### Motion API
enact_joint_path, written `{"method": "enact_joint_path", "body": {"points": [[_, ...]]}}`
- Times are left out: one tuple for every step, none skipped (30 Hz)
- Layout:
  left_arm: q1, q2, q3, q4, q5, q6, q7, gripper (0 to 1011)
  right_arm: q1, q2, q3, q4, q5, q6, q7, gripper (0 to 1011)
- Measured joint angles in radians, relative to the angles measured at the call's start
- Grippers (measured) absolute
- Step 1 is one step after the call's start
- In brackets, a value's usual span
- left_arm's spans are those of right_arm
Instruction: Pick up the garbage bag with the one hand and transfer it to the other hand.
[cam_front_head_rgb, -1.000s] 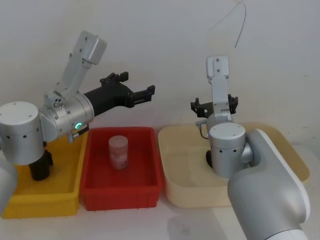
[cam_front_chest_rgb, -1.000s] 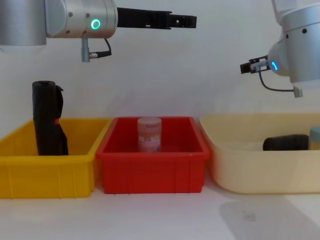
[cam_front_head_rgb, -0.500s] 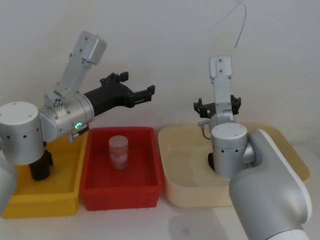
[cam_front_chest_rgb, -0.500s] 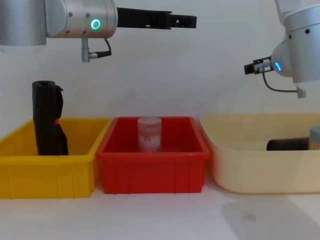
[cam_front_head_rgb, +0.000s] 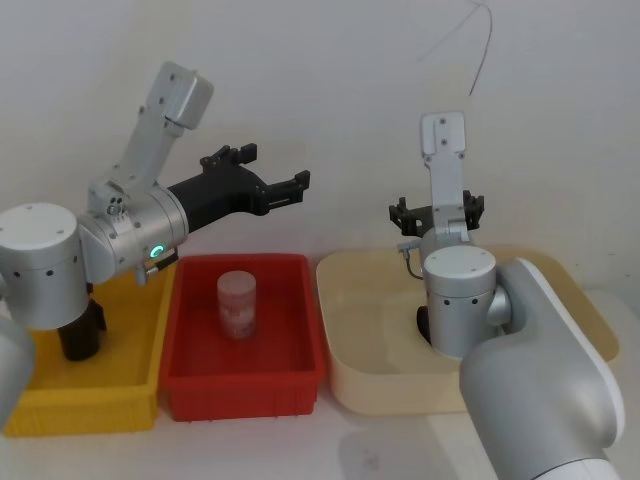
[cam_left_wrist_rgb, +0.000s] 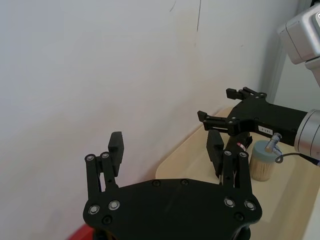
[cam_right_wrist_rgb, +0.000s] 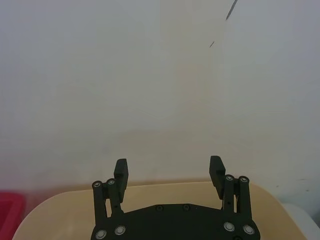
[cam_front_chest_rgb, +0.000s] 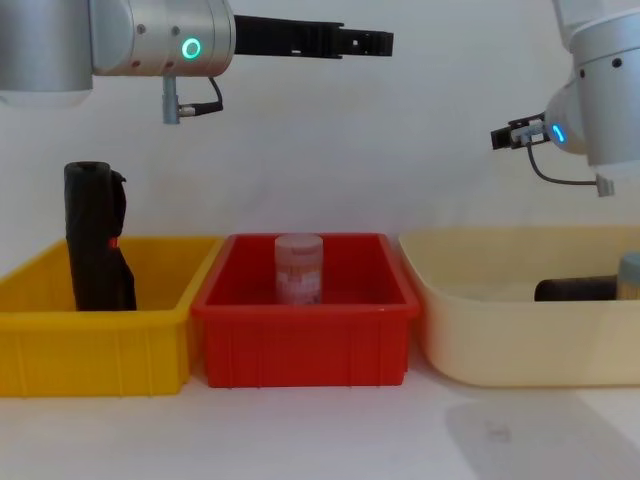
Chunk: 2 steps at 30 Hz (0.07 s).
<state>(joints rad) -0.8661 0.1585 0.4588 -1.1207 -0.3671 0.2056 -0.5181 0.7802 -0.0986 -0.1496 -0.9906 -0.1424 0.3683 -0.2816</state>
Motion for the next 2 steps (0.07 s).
{"method": "enact_joint_path", "body": {"points": [[0.000, 0.000, 0.000, 0.000, 0.000, 0.000, 0.000, 1001, 0.000, 0.000, 0.000, 0.000, 0.000, 0.000, 0.000, 1000], [0.000, 0.000, 0.000, 0.000, 0.000, 0.000, 0.000, 1000, 0.000, 0.000, 0.000, 0.000, 0.000, 0.000, 0.000, 1000]]}}
